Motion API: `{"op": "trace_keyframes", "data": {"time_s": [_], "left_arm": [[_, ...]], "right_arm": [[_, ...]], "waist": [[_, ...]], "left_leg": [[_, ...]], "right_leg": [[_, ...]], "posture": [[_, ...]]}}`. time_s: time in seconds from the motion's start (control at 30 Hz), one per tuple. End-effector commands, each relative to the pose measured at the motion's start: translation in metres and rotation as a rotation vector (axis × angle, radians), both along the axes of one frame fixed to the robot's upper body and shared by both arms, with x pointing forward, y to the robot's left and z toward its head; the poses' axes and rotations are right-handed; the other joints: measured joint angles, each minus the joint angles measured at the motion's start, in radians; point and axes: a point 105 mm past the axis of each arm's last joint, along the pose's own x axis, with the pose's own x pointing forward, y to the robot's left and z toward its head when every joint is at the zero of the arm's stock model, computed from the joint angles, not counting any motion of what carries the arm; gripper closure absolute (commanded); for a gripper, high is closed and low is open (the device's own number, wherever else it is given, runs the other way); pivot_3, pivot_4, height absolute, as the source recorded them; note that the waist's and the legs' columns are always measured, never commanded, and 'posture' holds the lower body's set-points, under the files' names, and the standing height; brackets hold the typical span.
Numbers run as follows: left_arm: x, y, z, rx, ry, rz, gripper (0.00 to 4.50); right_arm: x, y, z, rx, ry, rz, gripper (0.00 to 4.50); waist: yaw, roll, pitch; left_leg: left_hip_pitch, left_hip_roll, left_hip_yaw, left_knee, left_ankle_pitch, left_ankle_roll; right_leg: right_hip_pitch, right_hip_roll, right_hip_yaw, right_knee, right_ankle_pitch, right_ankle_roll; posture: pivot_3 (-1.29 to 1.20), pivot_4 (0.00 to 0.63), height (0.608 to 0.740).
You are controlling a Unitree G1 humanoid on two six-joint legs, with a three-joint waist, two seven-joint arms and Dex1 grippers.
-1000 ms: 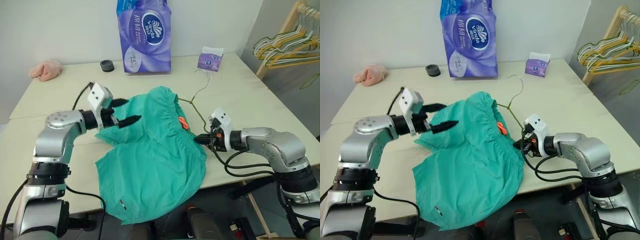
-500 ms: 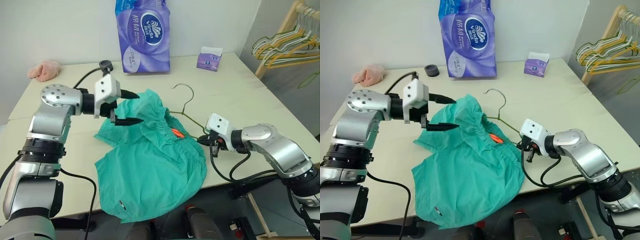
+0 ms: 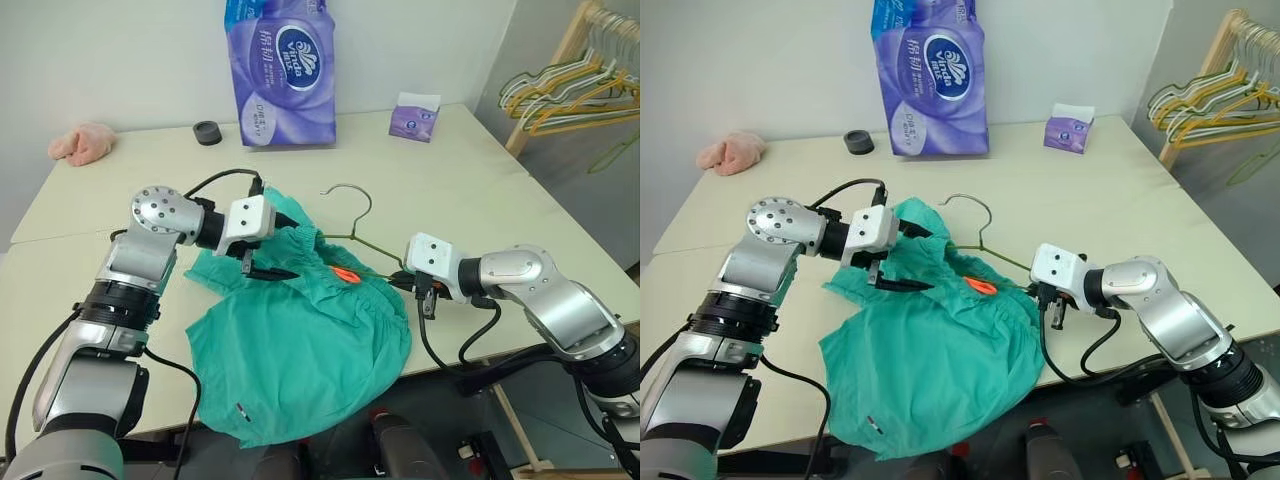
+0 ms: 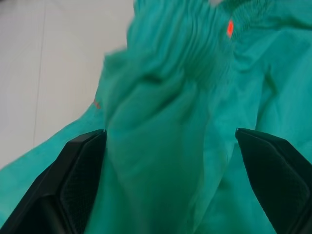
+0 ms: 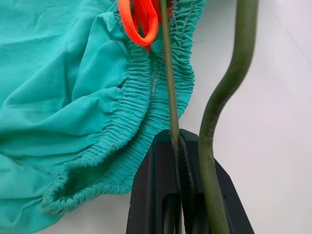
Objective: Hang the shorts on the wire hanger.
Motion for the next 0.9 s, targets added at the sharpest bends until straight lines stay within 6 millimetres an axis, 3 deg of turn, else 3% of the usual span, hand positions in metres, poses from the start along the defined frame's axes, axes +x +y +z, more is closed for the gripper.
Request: {"op": "trace_keyframes", "data": {"time_s": [0.03,0.5,0.77,0.9], "left_arm": [[0.005,0.002,0.011,-0.014,-0.042,0.011,0.40],[-0.005,-0.012,0.006,-0.058,0.025,-0.029,4.44],[-0.012,-0.011,-0.001,-0.046,0.054,-0.036,4.48],[-0.012,-0.005,-0.003,-0.036,0.063,-0.016,4.50]], "right_arm": [[-0.001,0.001,0.019,0.021,-0.084,0.035,4.50],[-0.005,0.010,0.026,-0.012,-0.149,0.120,4.50],[-0.016,0.018,0.025,-0.024,-0.165,0.232,4.50],[-0.014,0.002,0.014,-0.091,-0.165,0.223,3.47]], "waist": [[0.001,0.000,0.000],[0.001,0.000,0.000],[0.001,0.000,0.000],[0.002,0.000,0.000]], "left_leg": [[0.000,0.000,0.000,0.000,0.000,0.000],[0.000,0.000,0.000,0.000,0.000,0.000],[0.000,0.000,0.000,0.000,0.000,0.000],[0.000,0.000,0.000,0.000,0.000,0.000]], "right_leg": [[0.000,0.000,0.000,0.000,0.000,0.000],[0.000,0.000,0.000,0.000,0.000,0.000],[0.000,0.000,0.000,0.000,0.000,0.000],[0.000,0.000,0.000,0.000,0.000,0.000]], "posture": [[-0.23,0.068,0.740],[-0.23,0.078,0.740],[-0.22,0.081,0.740],[-0.22,0.081,0.740]]}}
